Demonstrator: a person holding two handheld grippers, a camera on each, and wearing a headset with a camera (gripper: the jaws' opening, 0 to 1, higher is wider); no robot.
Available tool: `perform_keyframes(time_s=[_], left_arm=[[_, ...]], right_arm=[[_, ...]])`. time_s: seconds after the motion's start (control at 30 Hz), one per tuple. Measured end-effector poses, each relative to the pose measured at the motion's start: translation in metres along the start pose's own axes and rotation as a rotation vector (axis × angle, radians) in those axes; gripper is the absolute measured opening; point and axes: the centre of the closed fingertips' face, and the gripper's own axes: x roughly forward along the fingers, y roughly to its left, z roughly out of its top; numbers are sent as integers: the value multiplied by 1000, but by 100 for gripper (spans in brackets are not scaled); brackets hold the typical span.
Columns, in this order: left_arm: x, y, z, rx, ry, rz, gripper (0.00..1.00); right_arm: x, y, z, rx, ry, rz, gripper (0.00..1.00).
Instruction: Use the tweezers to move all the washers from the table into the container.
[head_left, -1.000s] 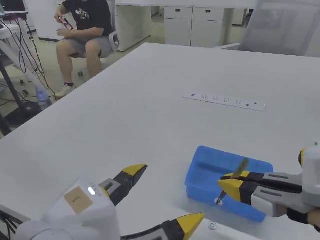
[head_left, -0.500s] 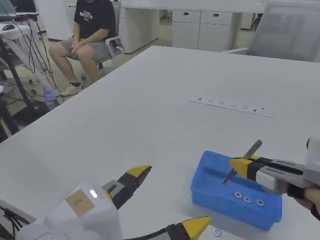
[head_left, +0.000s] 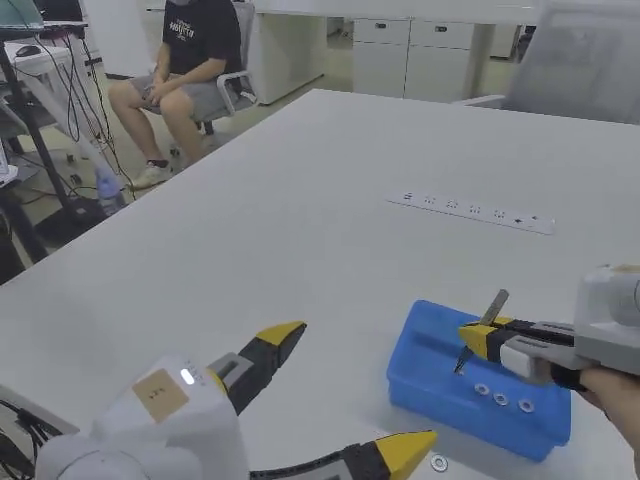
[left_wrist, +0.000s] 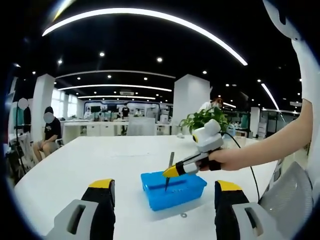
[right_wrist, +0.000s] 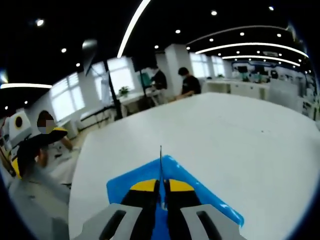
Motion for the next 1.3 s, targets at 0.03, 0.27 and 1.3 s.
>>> perform_keyframes(time_s=[0.03,0.27,1.3], left_arm=[[0,0,0,0,1,2,83],[0,0,-1,-1,3,2,83],[-1,-3,-1,7,7,-3,80]], right_arm=[[1,0,-1,-7,7,0,3],[2,0,-6,-89,49,-6,3],[-38,82,9,-71,-55,152,4]])
